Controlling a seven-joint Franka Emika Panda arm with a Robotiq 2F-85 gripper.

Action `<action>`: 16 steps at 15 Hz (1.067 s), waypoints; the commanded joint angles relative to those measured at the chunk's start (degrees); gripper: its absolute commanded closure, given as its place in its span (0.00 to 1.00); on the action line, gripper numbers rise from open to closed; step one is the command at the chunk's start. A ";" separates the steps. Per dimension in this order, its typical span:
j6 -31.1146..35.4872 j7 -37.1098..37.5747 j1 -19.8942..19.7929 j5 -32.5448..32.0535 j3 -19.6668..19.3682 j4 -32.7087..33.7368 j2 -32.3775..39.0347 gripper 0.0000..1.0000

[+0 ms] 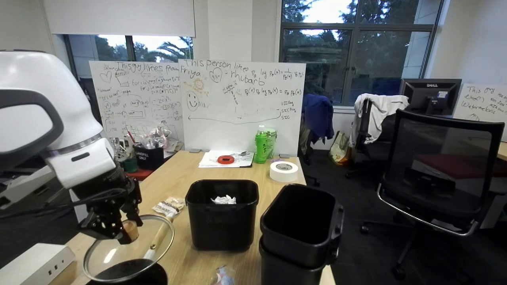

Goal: Put the lid on the white pot

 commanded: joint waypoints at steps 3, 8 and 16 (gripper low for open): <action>-2.28 4.90 -3.64 -1.38 0.42 -1.95 -4.08 0.84; -9.21 6.76 -5.37 -5.71 0.95 -2.52 -5.37 0.84; -12.19 11.15 -5.62 -9.78 2.19 0.21 -2.11 0.84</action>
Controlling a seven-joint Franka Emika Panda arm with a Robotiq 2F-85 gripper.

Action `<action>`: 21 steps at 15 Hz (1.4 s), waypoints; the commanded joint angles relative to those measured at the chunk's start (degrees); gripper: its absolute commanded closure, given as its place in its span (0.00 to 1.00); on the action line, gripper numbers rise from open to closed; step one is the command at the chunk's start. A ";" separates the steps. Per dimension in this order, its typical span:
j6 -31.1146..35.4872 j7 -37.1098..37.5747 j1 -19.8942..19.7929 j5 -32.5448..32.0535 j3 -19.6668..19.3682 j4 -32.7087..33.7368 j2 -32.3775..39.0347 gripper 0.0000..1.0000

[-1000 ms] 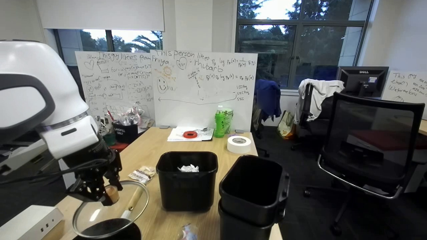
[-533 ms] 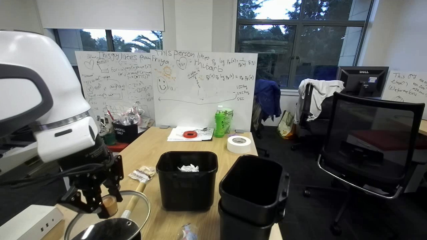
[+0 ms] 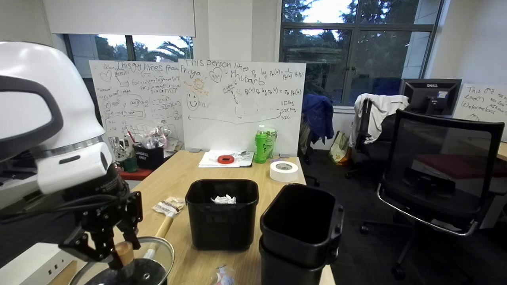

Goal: Put the lid on the white pot

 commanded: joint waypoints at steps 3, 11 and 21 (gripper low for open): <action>-3.32 4.36 -1.28 -3.59 0.93 2.26 2.46 0.84; -4.22 1.79 -1.90 -0.75 1.56 4.32 4.98 0.84; -6.23 1.41 -1.79 -0.67 1.27 5.47 6.54 0.84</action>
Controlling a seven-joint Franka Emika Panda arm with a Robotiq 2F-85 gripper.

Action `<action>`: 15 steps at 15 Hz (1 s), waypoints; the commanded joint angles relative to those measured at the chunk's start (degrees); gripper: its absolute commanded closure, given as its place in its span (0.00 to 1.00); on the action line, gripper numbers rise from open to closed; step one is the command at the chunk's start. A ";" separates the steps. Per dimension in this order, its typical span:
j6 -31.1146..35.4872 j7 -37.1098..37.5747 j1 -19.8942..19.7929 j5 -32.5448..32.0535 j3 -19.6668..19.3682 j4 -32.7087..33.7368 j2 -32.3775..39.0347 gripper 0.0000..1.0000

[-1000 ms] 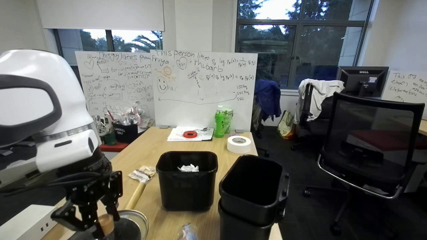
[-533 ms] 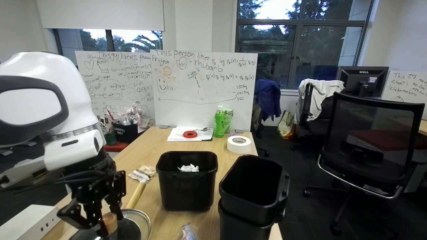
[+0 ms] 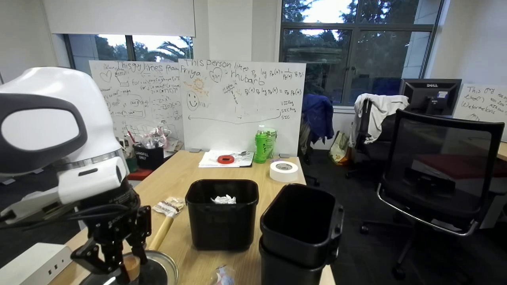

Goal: Put the lid on the white pot

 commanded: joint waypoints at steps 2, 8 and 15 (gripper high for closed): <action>-2.49 -1.16 -1.16 0.61 1.00 1.12 0.56 0.84; -1.87 -0.66 -0.90 -0.25 0.86 0.12 -0.29 0.84; -0.41 -0.14 -0.81 -1.15 0.70 -1.67 -2.09 0.84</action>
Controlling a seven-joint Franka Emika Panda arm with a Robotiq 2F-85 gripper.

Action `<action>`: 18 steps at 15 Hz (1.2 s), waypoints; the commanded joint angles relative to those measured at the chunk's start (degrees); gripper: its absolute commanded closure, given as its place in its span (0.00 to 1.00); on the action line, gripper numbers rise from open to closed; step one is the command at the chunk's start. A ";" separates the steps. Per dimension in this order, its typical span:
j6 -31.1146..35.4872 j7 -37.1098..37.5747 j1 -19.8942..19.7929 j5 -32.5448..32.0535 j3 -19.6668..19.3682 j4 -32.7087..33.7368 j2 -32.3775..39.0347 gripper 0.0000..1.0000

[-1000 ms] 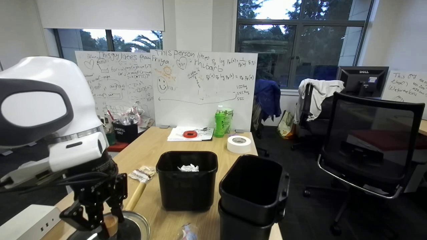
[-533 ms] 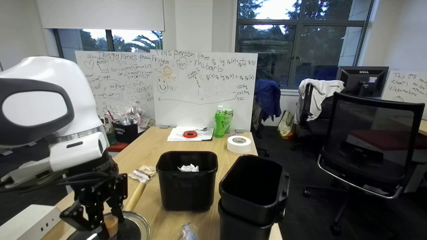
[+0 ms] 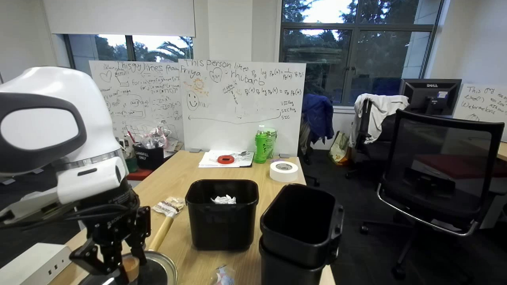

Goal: Put the lid on the white pot

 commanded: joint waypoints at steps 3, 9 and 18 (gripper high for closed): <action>0.32 -1.32 -1.11 -0.32 1.14 -2.62 -2.96 0.84; -0.77 -2.28 -1.11 -0.82 1.84 -3.24 -3.20 0.84; -1.00 -3.11 -1.24 0.02 2.18 -1.72 -1.14 0.84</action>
